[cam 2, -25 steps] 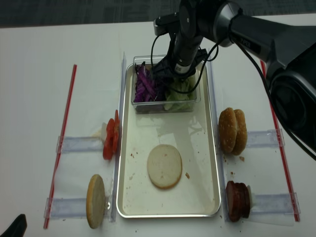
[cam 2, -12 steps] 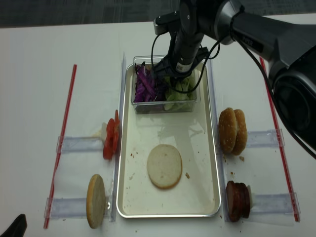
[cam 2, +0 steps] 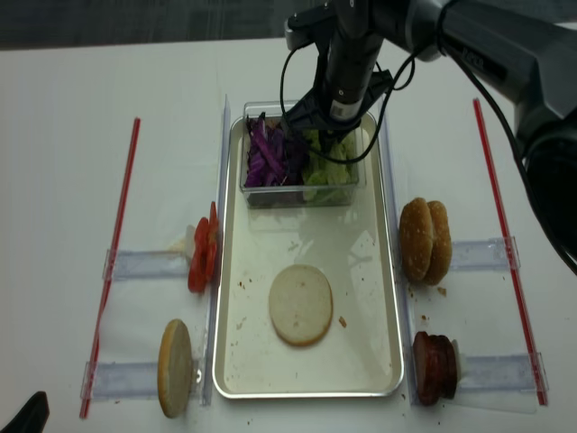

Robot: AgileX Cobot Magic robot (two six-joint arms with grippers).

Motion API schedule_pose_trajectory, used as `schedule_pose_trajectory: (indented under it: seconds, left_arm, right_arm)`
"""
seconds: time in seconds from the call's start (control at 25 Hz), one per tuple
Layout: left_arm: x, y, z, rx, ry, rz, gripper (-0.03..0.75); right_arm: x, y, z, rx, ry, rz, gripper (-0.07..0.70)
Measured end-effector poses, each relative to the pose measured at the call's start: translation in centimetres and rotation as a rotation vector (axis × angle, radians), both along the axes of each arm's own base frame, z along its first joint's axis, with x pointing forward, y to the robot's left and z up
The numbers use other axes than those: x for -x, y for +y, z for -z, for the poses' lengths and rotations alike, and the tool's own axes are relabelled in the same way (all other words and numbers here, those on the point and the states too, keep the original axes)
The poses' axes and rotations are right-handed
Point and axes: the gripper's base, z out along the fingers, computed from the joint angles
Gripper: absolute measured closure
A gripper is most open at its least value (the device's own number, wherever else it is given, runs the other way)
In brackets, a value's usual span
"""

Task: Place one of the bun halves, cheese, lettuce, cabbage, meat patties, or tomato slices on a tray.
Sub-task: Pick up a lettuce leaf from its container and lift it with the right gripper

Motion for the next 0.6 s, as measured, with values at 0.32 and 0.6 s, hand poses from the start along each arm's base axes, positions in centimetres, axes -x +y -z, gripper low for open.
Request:
schedule_pose_trajectory:
  seconds: [0.32,0.6]
  left_arm:
    - [0.0,0.0,0.0,0.000,0.000,0.000,0.241]
    - [0.0,0.0,0.0,0.000,0.000,0.000,0.241]
  right_arm:
    - [0.6,-0.3,-2.2,-0.013,-0.025,-0.004,0.553]
    - [0.9,-0.6,-3.4,-0.015,-0.039,-0.007,0.553]
